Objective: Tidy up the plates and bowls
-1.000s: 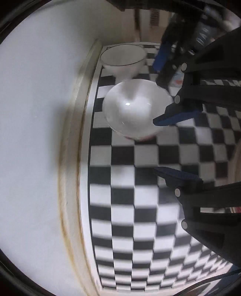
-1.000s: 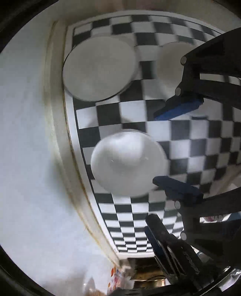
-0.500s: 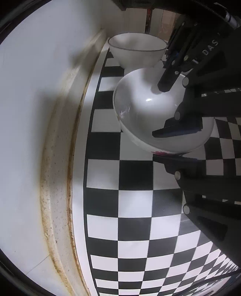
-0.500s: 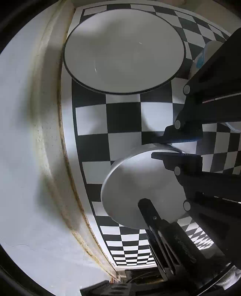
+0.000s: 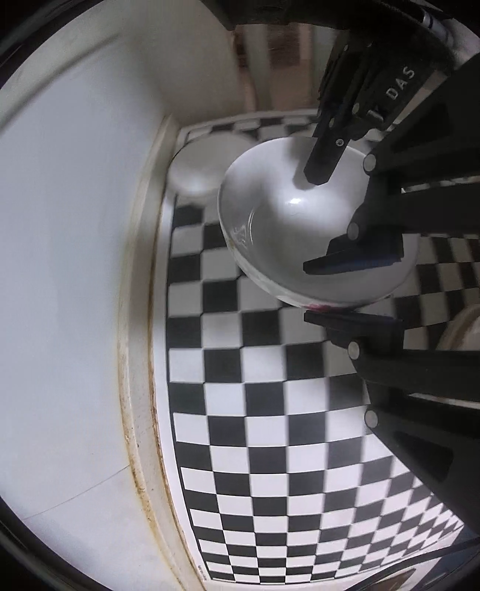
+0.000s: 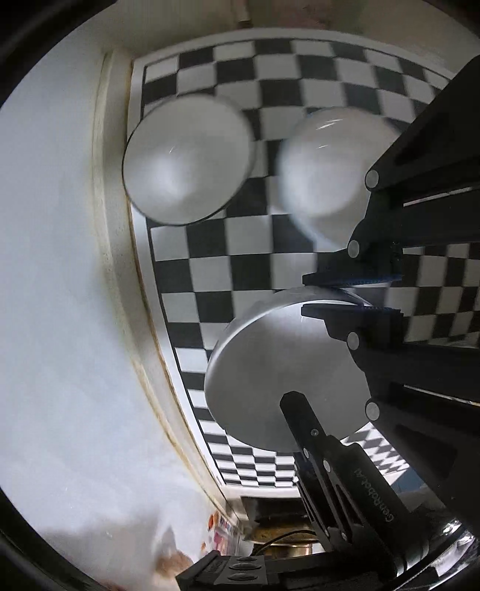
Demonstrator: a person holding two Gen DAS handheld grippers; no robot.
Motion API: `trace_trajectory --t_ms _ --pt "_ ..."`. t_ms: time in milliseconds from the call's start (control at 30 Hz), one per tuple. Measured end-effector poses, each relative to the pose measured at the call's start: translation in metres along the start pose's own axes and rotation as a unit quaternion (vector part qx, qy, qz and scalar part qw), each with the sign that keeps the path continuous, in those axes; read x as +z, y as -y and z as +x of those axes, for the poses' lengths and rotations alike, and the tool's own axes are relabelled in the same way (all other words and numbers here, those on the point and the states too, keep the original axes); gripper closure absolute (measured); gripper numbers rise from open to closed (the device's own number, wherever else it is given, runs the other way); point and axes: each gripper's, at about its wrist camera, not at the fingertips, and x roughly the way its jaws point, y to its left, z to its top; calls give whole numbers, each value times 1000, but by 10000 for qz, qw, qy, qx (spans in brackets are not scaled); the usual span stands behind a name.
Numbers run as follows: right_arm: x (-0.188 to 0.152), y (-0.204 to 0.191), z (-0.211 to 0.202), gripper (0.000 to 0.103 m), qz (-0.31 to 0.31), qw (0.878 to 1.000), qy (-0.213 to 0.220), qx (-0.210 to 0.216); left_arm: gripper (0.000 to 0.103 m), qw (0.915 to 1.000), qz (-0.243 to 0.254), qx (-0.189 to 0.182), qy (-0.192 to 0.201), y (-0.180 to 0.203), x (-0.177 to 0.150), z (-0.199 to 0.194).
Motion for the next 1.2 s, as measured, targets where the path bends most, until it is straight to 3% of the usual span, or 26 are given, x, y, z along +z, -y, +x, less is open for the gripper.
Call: trace_trajectory --t_ms 167,333,600,833,1200 --pt "-54 0 -36 93 75 9999 127 -26 86 9996 268 -103 -46 13 -42 -23" --pt "-103 21 -49 93 264 9996 47 -129 86 9984 379 -293 -302 38 -81 -3" --pt "-170 61 -15 93 604 9975 -365 -61 86 9941 667 -163 -835 57 -126 40" --pt "-200 82 24 93 709 9946 -747 -114 86 9913 550 -31 -1193 57 -143 77" --pt "-205 91 42 93 663 9927 -993 -152 86 9895 439 135 -1369 61 -160 102"
